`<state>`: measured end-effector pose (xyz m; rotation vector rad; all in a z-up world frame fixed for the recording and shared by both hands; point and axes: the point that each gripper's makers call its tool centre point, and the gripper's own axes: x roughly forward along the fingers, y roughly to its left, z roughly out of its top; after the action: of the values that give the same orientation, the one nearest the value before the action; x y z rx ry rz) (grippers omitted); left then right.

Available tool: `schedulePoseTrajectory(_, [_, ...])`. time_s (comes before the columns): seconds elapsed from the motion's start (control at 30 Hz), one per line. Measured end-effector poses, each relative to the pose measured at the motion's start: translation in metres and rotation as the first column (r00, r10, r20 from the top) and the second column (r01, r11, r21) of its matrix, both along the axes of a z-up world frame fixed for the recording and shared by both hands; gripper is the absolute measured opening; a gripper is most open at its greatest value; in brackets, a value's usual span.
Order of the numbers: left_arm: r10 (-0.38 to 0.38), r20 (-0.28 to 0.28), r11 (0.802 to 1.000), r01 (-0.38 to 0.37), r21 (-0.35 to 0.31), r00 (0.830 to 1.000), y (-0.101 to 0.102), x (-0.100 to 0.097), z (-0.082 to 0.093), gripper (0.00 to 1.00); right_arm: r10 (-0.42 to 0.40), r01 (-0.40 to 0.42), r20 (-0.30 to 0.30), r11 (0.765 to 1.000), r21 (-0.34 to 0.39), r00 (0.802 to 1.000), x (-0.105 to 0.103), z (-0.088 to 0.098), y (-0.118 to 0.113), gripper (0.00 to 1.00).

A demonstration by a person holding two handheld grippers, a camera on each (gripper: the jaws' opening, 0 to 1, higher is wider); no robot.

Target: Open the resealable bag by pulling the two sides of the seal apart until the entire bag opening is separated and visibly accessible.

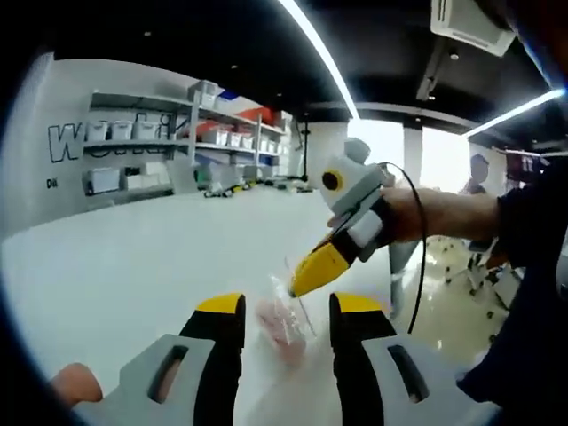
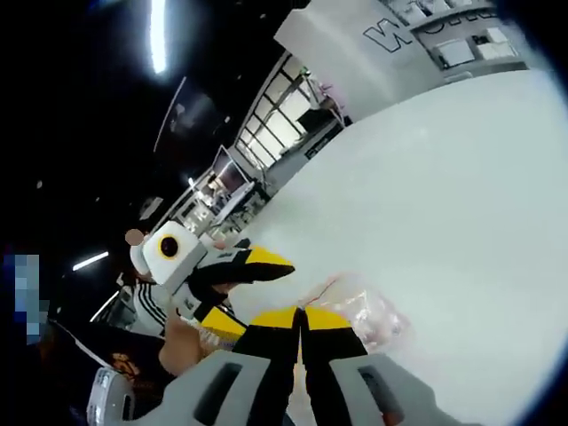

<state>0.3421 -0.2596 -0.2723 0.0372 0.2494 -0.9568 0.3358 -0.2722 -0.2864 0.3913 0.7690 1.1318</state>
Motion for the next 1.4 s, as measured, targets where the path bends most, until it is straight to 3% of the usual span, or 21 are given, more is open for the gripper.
schedulePoseTrajectory(0.63, [0.027, 0.022, 0.995, -0.029, 0.095, 0.999, -0.006, -0.003, -0.008, 0.28, -0.005, 0.006, 0.044, 1.0, -0.023, 0.999, -0.004, -0.001, 0.006, 0.0])
schedulePoseTrajectory(1.07, [0.036, 0.006, 0.994, -0.037, 0.104, 0.999, 0.0, -0.003, -0.009, 0.13, -0.002, 0.003, 0.045, 1.0, -0.023, 0.999, -0.005, -0.002, 0.006, 0.0])
schedulePoseTrajectory(1.4, [0.026, -0.025, 0.994, -0.023, 0.11, 0.999, -0.001, -0.005, -0.014, 0.13, 0.012, -0.011, 0.048, 1.0, -0.026, 0.999, -0.009, -0.002, 0.01, 0.0])
